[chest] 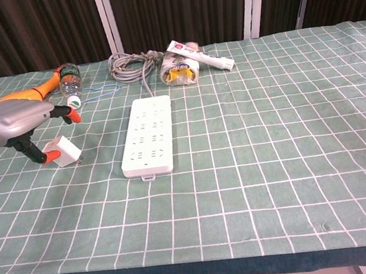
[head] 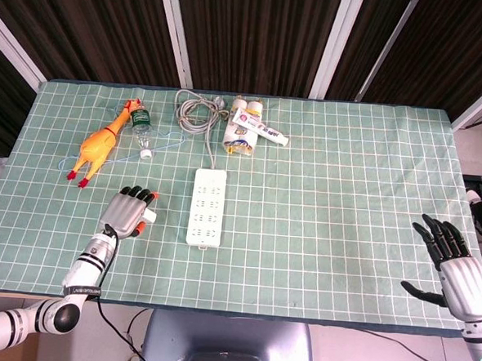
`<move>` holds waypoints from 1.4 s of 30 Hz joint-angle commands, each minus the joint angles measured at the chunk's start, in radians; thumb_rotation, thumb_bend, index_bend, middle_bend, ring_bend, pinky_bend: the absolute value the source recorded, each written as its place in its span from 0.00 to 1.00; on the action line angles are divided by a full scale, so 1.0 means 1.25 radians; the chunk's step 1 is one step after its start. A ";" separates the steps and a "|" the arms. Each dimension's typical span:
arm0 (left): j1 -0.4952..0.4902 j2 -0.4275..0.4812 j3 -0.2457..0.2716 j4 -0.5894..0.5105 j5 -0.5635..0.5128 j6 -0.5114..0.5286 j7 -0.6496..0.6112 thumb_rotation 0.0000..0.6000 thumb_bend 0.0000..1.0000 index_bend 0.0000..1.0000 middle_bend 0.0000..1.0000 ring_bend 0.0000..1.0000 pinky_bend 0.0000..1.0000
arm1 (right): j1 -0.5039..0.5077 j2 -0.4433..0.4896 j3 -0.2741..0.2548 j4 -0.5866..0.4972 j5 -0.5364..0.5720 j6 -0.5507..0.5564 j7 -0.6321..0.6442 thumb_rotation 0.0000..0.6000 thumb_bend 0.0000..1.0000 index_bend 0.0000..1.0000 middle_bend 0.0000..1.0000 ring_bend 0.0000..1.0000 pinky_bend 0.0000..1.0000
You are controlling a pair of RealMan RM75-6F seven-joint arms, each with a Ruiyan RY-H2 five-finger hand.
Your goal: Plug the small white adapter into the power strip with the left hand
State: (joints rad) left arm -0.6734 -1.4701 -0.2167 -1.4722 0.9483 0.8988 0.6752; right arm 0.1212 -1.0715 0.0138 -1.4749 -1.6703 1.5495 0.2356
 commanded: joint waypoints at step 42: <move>-0.060 0.002 -0.028 0.062 0.025 -0.049 -0.323 1.00 0.37 0.70 0.70 0.55 0.45 | -0.006 -0.004 -0.002 0.010 0.019 -0.009 0.001 1.00 0.00 0.00 0.06 0.00 0.05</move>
State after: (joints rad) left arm -0.7180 -1.4998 -0.2434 -1.3448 0.9817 0.8372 0.2073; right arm 0.1140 -1.0767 0.0113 -1.4624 -1.6460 1.5375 0.2371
